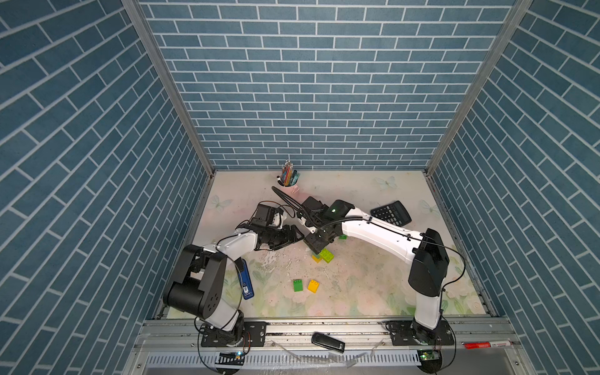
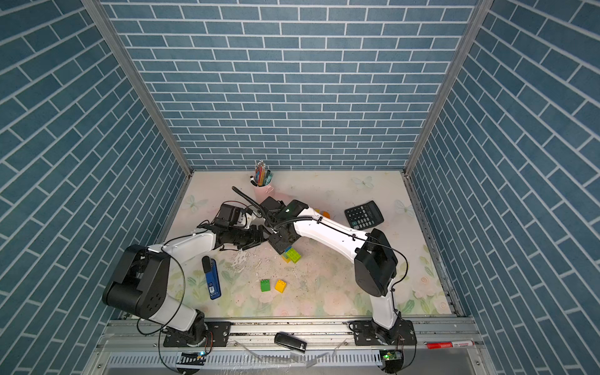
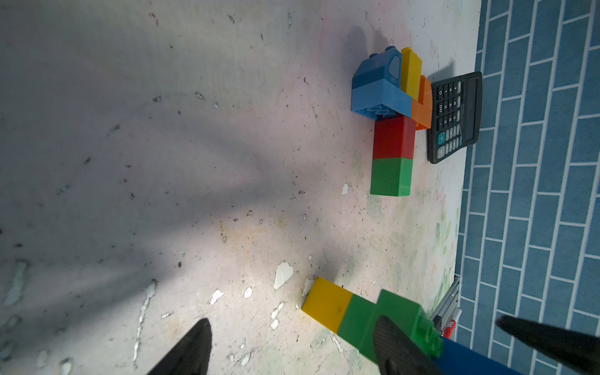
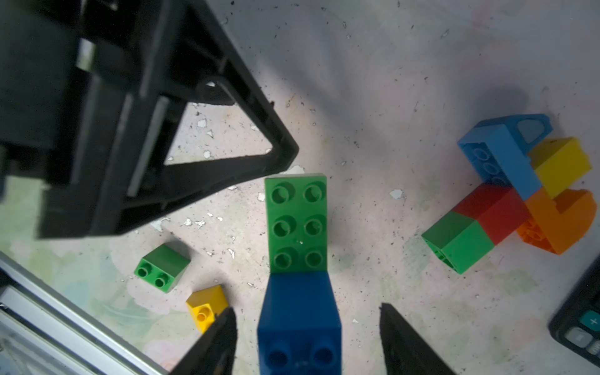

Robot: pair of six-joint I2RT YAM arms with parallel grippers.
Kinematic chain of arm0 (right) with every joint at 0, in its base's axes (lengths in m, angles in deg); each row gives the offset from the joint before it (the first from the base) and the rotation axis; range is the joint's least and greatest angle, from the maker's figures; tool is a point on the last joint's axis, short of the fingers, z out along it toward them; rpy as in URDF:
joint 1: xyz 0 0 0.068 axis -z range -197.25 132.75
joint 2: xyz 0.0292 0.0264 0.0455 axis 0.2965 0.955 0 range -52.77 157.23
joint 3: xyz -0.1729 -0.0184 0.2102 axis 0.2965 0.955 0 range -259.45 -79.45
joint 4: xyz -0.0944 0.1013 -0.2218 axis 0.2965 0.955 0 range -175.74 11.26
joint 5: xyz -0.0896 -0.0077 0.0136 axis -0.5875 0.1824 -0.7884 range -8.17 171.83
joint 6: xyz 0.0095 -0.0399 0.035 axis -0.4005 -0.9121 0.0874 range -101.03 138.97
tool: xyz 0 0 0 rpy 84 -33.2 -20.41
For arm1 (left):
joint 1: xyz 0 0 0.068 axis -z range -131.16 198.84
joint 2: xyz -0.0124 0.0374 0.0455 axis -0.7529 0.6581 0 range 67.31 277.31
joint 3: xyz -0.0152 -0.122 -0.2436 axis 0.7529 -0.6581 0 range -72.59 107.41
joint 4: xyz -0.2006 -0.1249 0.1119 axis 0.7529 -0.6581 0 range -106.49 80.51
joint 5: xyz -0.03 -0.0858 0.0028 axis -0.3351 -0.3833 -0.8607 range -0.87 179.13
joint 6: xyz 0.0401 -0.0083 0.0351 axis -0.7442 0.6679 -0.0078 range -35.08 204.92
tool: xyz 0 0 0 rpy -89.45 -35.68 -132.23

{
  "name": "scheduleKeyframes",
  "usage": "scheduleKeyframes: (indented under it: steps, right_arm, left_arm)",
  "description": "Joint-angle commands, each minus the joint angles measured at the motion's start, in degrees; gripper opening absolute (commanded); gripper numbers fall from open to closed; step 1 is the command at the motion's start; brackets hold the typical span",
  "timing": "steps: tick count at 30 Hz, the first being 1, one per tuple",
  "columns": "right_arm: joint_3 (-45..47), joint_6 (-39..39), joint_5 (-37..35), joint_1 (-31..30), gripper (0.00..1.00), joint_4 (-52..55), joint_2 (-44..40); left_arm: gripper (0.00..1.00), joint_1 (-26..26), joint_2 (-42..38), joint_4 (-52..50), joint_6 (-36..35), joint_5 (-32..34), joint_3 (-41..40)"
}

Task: Assemble a fork with lego
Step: Assemble the lego brick with the lego brick, then pick up the lego brick from the center of the board.

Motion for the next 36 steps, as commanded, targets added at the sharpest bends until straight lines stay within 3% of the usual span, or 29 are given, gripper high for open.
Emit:
scheduleKeyframes:
  steps: [1,8,16,21,26,32,36]
  right_arm:
    - [0.37,1.67,-4.18,0.46,0.73,-3.53,-4.80]
    - [10.93,6.04,-7.55,-3.46,0.57,-12.93,-13.90]
    - [15.61,13.60,-7.26,-14.93,0.40,-19.09,-13.48]
    - [15.20,20.43,-7.95,-19.73,0.40,-20.96,-7.67]
    - [15.61,32.21,-8.15,-20.60,0.43,-20.37,-2.87]
    - [15.33,44.93,-10.18,-20.96,0.48,-18.62,1.31]
    - [13.59,49.39,-10.97,-21.37,0.50,-16.70,4.62]
  left_arm:
    - [0.81,0.19,-1.91,-0.85,0.24,1.05,0.57]
    - [0.81,-0.31,-8.50,-4.30,0.18,6.51,-1.84]
    - [0.81,-0.47,-25.40,-11.53,0.79,17.45,-9.91]
    - [0.83,-2.37,-35.67,-15.84,2.72,18.71,-15.37]
    - [0.85,-9.41,-43.71,-18.31,3.91,15.54,-19.85]
    - [0.86,-10.30,-48.80,-18.32,7.49,19.66,-20.93]
    - [0.86,-10.95,-52.43,-20.75,8.60,21.81,-21.53]
